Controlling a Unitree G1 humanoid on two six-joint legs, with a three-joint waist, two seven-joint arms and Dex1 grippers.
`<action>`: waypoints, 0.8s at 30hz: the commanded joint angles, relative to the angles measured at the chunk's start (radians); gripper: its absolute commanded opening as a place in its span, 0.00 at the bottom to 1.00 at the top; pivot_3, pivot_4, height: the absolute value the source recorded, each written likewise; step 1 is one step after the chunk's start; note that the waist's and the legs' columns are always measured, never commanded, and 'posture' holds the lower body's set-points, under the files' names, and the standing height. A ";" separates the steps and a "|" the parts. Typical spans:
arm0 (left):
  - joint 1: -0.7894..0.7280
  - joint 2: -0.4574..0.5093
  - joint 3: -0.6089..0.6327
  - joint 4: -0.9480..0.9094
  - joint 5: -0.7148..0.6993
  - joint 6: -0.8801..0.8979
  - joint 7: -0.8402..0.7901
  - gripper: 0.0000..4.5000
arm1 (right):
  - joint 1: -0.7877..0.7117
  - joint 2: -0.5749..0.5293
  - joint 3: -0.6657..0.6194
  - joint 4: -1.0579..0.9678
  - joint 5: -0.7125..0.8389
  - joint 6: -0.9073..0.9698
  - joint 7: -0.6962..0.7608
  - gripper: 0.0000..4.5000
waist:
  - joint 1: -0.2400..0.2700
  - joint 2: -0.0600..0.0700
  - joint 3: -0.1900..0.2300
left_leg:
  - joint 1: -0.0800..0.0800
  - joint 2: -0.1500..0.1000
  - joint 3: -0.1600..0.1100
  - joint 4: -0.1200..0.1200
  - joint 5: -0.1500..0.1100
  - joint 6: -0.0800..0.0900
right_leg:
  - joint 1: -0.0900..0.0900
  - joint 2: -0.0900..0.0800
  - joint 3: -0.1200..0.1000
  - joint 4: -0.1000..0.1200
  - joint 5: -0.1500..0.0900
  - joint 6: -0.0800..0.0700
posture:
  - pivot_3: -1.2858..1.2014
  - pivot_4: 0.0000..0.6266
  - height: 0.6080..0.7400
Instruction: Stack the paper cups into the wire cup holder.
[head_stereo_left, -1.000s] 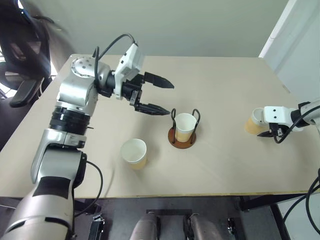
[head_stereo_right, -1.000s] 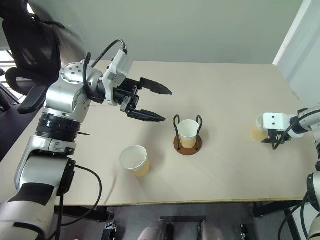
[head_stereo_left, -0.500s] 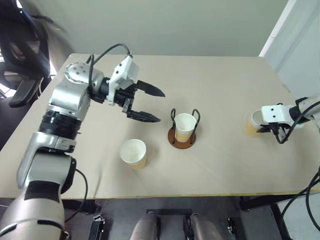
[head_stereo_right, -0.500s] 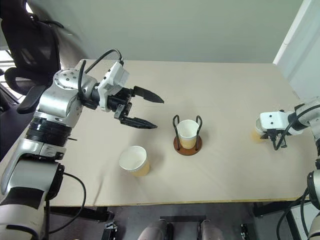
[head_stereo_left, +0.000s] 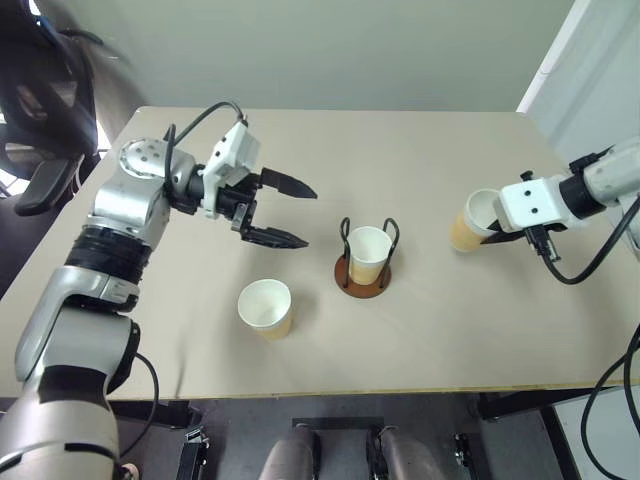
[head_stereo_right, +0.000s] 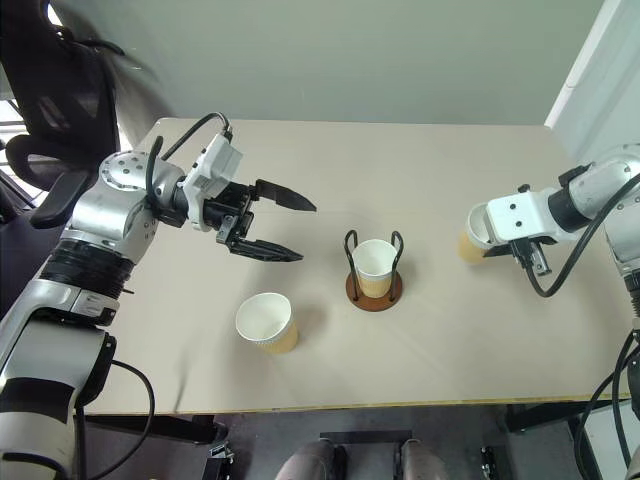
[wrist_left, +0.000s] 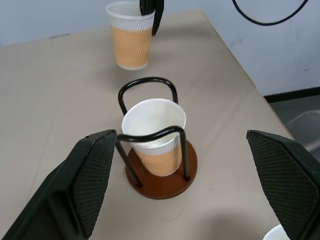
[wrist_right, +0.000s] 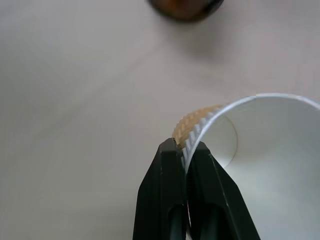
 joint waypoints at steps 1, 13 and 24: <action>-0.011 0.004 0.012 0.020 -0.011 -0.046 -0.040 1.00 | -0.057 -0.024 0.007 -0.059 0.033 0.036 0.004 0.01 | 0.000 0.000 0.000 | 0.000 0.000 -0.001 0.000 0.000 0.000 | 0.000 0.000 0.000 0.000 0.000 0.000 | 0.52 0.24 1.00; -0.024 -0.003 -0.029 0.141 0.012 -0.150 -0.040 1.00 | -0.183 0.100 0.047 -0.139 0.069 0.202 0.004 0.01 | -0.004 0.000 0.000 | -0.002 0.000 -0.001 -0.001 0.000 0.000 | -0.003 0.000 -0.001 0.001 0.000 -0.001 | 0.52 0.24 1.00; -0.044 -0.015 -0.069 0.182 0.016 -0.196 -0.040 1.00 | -0.202 0.181 0.039 -0.177 0.044 0.270 -0.001 0.01 | -0.004 0.000 0.000 | -0.002 0.000 -0.001 -0.001 0.001 -0.001 | -0.003 0.000 -0.001 0.000 -0.001 -0.002 | 0.52 0.24 1.00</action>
